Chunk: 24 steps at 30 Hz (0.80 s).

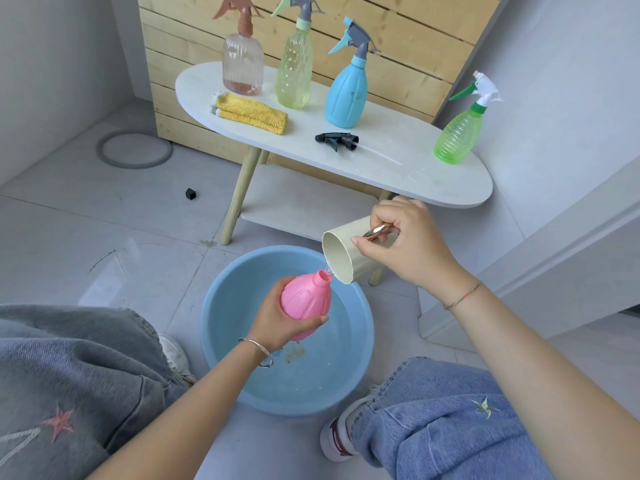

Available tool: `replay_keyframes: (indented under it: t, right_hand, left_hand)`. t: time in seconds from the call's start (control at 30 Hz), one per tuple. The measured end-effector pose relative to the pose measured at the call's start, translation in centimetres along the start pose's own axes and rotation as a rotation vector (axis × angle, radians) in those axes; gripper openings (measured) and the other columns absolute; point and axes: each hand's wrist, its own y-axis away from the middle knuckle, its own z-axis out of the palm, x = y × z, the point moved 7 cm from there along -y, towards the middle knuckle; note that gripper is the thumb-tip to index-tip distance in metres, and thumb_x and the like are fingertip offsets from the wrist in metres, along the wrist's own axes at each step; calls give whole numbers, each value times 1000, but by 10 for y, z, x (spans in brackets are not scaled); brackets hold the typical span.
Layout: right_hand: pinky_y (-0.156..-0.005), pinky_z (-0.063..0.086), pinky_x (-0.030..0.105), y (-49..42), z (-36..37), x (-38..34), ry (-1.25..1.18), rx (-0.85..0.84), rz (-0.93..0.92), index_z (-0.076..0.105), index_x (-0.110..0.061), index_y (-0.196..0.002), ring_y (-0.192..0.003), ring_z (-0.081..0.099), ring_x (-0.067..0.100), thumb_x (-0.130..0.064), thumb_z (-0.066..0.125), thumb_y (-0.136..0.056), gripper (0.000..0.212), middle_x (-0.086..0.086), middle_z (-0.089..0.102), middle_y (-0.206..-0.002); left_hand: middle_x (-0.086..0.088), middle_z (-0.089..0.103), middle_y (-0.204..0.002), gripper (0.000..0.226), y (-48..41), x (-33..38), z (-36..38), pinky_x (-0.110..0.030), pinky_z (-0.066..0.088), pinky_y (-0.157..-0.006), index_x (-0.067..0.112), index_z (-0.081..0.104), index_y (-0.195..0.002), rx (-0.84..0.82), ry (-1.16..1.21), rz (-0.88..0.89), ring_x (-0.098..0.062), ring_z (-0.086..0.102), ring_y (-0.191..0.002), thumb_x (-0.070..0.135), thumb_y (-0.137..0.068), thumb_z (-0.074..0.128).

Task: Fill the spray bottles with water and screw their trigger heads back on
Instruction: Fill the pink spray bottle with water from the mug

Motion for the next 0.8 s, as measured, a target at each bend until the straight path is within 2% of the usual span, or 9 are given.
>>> replay_keyframes:
  t: [0.2, 0.4, 0.53, 0.63, 0.73, 0.8]
  right_hand:
    - [-72, 26, 21, 0, 3, -2, 17, -4, -28, 32, -22, -60, -62, 35, 4, -37, 67, -71, 40, -11, 33, -56]
    - [-69, 29, 28, -1, 4, 0, -45, -1, 39, 34, -23, -59, -61, 38, 7, -30, 71, -72, 40, -11, 38, -55]
    - [-53, 29, 17, 5, 10, 26, -323, 39, 313, 41, -14, -57, -51, 36, 5, -20, 75, -76, 40, -8, 41, -52]
    - [-50, 31, 14, 12, 25, 52, -470, 71, 518, 46, -2, -62, -51, 40, 5, -20, 76, -79, 38, 1, 52, -57]
    - [-47, 31, 11, 22, 39, 79, -548, 106, 687, 43, -10, -59, -45, 38, 0, -22, 75, -80, 40, -15, 45, -43]
    - [-46, 30, 11, 29, 52, 92, -563, 91, 754, 40, -15, -57, -44, 38, -1, -22, 74, -80, 42, -16, 42, -40]
  left_hand:
    - [13, 58, -110, 74, 0, -2, 0, -6, 46, -63, 30, 50, -118, 8, 6, -5, 0, 57, -96, 28, -58, 92]
    - [15, 57, -110, 74, 0, -2, -1, -10, 46, -63, 31, 49, -119, 14, 7, -2, 0, 57, -96, 30, -58, 92]
    - [14, 58, -110, 71, -2, -2, -5, -9, 45, -64, 31, 49, -118, 31, 22, -4, 1, 57, -95, 29, -60, 91]
    - [15, 58, -108, 70, -4, -2, -12, -9, 45, -65, 33, 50, -114, 61, 44, -9, 3, 57, -93, 28, -58, 92]
    - [18, 57, -107, 74, -5, -3, -20, -11, 45, -68, 35, 49, -114, 98, 81, -19, 7, 56, -92, 37, -53, 90]
    - [18, 56, -109, 77, -7, -5, -26, -13, 45, -70, 32, 48, -120, 124, 93, -29, 3, 55, -97, 34, -57, 92]
